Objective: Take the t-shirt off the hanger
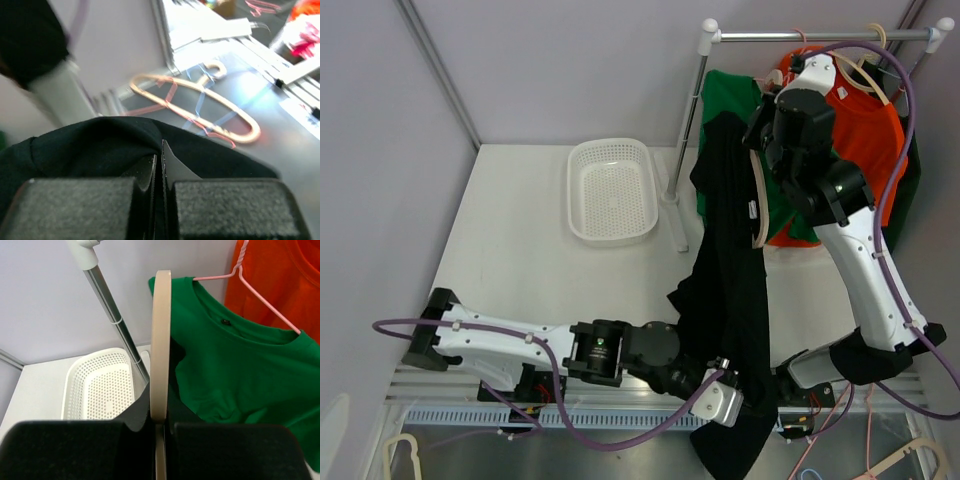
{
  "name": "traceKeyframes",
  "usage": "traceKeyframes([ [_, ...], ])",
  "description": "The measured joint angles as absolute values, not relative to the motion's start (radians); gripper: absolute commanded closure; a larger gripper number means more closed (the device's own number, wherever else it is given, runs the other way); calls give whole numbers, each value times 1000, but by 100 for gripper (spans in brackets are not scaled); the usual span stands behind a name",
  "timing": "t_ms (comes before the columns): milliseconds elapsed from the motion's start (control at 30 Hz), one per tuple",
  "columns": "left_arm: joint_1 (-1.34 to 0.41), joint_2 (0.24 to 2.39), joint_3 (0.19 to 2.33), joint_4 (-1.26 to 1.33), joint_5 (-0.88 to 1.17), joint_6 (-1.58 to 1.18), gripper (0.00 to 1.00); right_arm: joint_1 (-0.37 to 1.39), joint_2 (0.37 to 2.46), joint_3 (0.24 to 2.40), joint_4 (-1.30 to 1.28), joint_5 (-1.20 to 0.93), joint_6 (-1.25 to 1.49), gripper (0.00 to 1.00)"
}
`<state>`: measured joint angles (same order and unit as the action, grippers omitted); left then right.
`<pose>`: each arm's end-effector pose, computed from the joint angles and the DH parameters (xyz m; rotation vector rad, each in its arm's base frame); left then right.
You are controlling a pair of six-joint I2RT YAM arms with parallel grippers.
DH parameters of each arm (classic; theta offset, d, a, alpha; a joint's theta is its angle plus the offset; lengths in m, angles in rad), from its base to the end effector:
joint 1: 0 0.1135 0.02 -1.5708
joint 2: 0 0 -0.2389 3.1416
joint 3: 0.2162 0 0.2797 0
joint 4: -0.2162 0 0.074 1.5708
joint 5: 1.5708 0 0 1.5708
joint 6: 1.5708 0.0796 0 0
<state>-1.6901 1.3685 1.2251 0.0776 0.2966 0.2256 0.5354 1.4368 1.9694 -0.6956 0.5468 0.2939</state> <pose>-0.0708 -0.3951 0.3580 1.6180 0.8300 -1.3273 0.3076 0.1343 0.5176 0.1930 1.7010 0.1422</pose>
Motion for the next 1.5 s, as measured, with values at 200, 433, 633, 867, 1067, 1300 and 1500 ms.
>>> traceKeyframes([
  [200, -1627, 1428, 1097, 84, 313, 142, 99, 535, 1518, 2208, -936, 510, 315, 100],
  [433, -1426, 1441, 1047, 9, 41, -67, 99, 532, 1546, 2292, -1160, 458, 349, 100],
  [633, -1188, 1402, 1299, -187, -105, -235, 99, 528, 1415, 2114, -1239, 427, 374, 100],
  [867, -981, 1382, 1776, -453, -83, -251, 99, 528, 1260, 2085, -1179, 481, 368, 100],
  [1067, -726, 1499, 2333, -617, 175, -294, 99, 526, 1145, 1937, -971, 483, 351, 100],
  [1300, -598, 1522, 2310, -469, 382, -268, 99, 526, 1165, 1830, -675, 429, 267, 100],
  [1500, -553, 1656, 2371, -347, 431, -200, 99, 526, 1214, 1733, -537, 403, 212, 100],
])
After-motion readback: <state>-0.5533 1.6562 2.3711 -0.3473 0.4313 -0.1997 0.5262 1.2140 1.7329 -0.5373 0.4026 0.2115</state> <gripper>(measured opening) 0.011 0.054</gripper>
